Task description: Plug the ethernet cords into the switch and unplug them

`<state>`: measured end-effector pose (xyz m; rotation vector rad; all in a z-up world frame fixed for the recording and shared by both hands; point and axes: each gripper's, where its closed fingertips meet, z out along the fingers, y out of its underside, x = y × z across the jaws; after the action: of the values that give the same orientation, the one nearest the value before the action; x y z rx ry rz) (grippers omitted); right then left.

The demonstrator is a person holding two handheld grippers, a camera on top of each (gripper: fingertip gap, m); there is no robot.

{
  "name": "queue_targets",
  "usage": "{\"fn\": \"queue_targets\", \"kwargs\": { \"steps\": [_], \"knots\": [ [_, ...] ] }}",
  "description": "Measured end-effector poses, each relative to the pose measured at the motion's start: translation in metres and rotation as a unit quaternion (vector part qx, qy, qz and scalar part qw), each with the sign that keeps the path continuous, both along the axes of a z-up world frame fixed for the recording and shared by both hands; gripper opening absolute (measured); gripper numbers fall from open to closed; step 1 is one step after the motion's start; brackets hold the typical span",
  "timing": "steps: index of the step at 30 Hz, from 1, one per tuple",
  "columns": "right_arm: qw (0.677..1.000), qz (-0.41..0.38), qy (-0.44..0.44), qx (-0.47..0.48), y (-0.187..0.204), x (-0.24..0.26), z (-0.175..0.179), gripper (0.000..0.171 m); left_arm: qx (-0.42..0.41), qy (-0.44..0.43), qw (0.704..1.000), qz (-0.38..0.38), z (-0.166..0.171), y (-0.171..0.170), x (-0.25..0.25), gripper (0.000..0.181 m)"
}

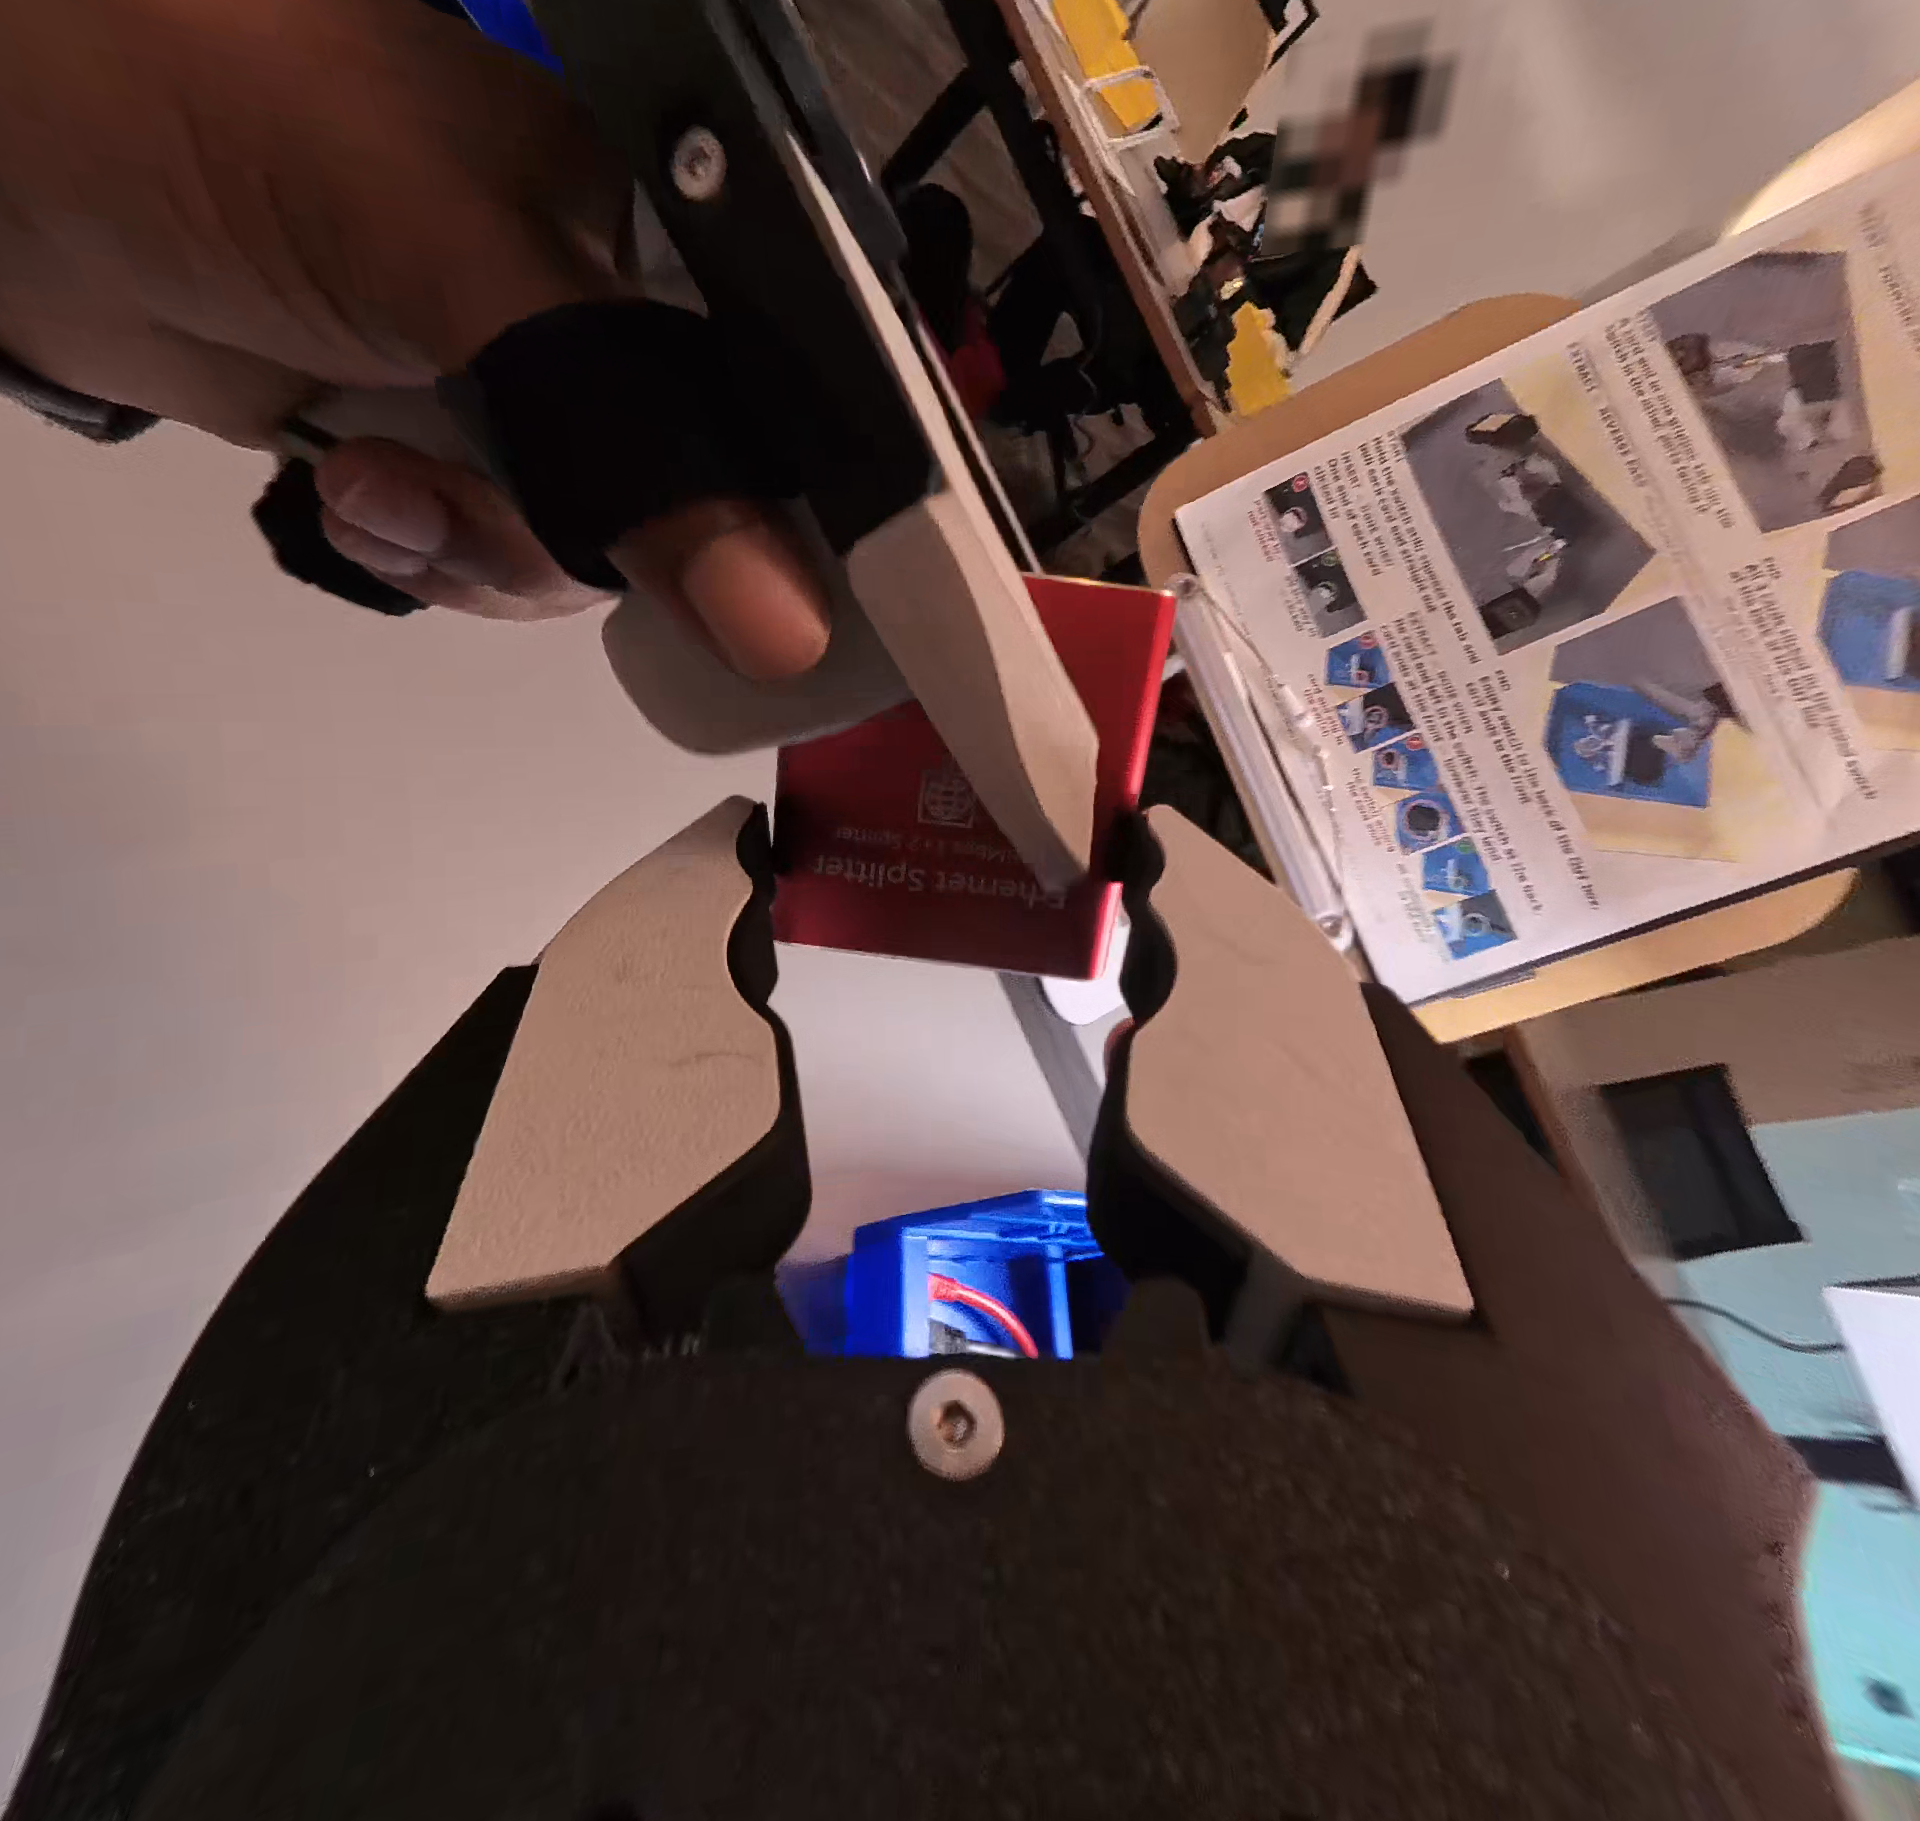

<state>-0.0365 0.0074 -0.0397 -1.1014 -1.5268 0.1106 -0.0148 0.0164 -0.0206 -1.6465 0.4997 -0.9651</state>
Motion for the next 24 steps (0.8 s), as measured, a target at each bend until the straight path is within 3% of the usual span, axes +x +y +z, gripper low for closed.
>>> {"fn": "queue_targets", "kwargs": {
  "steps": [5,10,18,24],
  "knots": [
    [0.997,-0.008,0.034,-0.068,0.023,0.020,0.014,0.065,0.055,0.014,0.997,0.057,0.022,0.001,-0.030,0.036],
    [0.986,-0.070,0.063,-0.139,0.097,0.070,0.030,0.064,0.083,0.015,0.992,0.095,0.044,-0.004,-0.072,0.033],
    [0.931,-0.208,-0.034,-0.297,0.259,0.147,-0.034,0.064,0.081,0.001,0.991,0.110,0.044,0.000,-0.092,0.030],
    [0.888,-0.259,-0.097,-0.368,0.321,0.179,-0.095,0.064,0.070,0.012,0.991,0.116,0.032,0.008,-0.099,0.029]
  ]
}}
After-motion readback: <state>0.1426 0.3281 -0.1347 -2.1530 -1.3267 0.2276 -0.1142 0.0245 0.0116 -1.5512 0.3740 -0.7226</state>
